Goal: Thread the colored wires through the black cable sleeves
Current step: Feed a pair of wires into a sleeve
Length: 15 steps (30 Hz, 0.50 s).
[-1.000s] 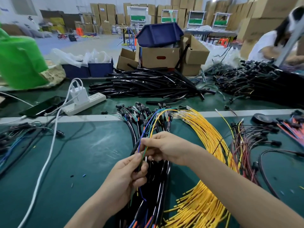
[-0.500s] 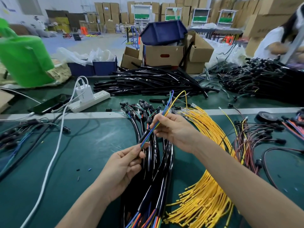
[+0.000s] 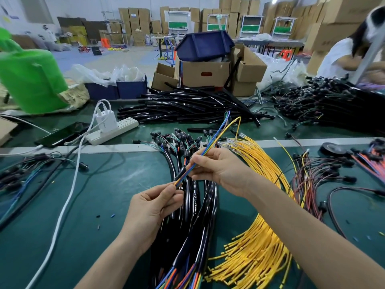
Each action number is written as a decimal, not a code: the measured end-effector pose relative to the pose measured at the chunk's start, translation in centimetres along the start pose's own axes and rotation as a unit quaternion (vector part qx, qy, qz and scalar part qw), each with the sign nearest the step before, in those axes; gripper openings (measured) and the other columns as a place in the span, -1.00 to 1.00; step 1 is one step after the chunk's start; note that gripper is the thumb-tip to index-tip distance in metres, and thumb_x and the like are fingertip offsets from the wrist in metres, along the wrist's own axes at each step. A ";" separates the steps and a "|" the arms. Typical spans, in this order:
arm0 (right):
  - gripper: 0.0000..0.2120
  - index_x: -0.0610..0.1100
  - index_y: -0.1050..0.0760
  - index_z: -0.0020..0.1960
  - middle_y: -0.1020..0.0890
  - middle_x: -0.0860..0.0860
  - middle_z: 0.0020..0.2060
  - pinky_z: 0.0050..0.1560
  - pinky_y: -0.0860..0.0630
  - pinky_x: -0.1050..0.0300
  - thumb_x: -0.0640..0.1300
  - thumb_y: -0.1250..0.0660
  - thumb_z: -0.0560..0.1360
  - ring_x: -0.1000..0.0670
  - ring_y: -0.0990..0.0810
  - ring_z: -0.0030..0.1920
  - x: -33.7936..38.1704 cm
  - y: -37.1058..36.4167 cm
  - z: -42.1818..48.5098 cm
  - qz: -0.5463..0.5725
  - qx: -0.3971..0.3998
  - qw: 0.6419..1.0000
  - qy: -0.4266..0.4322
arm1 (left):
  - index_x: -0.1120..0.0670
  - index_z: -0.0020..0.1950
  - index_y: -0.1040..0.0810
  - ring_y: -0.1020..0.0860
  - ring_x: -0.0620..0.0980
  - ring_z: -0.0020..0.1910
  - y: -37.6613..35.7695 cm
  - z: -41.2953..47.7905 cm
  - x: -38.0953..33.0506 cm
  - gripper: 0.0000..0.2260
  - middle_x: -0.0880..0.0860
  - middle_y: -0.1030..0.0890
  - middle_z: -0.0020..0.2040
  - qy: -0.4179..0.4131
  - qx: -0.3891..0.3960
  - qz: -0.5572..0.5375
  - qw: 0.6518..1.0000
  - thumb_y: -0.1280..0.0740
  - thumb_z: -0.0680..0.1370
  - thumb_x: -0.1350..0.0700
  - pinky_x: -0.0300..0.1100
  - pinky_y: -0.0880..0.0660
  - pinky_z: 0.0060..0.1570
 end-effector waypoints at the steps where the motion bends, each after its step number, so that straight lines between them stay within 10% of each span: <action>1: -0.93 -0.30 -0.46 -0.04 -0.65 -0.12 -0.26 -0.21 -0.63 0.19 -0.32 -0.21 0.57 0.00 -0.65 -0.30 0.1 0.1 0.0 0.004 0.000 1.000 -0.006 | 0.20 -0.27 -0.70 -0.65 -0.10 -0.37 0.0 0.0 -0.1 -0.87 0.16 -0.67 -0.31 -0.002 -0.002 -0.006 1.000 -0.36 0.32 0.20 -0.35 -0.56 -0.36; 11: -0.89 -0.31 -0.49 -0.10 -0.63 -0.18 -0.24 -0.24 -0.61 0.23 -0.32 -0.22 0.56 -0.02 -0.67 -0.29 -0.1 -0.8 -0.3 0.080 0.011 0.996 -0.039 | 0.10 -0.25 -0.72 -0.61 -0.20 -0.43 0.1 -0.3 -1.4 -0.54 0.09 -0.66 -0.33 0.015 0.011 -0.153 0.988 -0.66 -0.10 0.03 -0.41 -0.52 -0.44; 15: -0.86 -0.33 -0.51 -0.12 -0.62 -0.17 -0.27 -0.26 -0.62 0.25 -0.32 -0.21 0.56 -0.02 -0.66 -0.31 0.4 -0.8 -0.3 0.141 -0.012 0.989 -0.030 | 0.16 -0.06 -0.71 -0.67 -0.17 -0.17 0.7 -0.4 -1.9 -0.36 0.05 -0.69 -0.06 0.100 0.114 -0.304 0.940 -0.70 -0.11 0.08 -0.53 -0.43 -0.11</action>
Point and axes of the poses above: each hand's wrist, its own z-axis towards the middle knuckle, its own y-axis out of the back of the hand, x = y × z, the point moved 1 cm from there along z, towards the middle knuckle
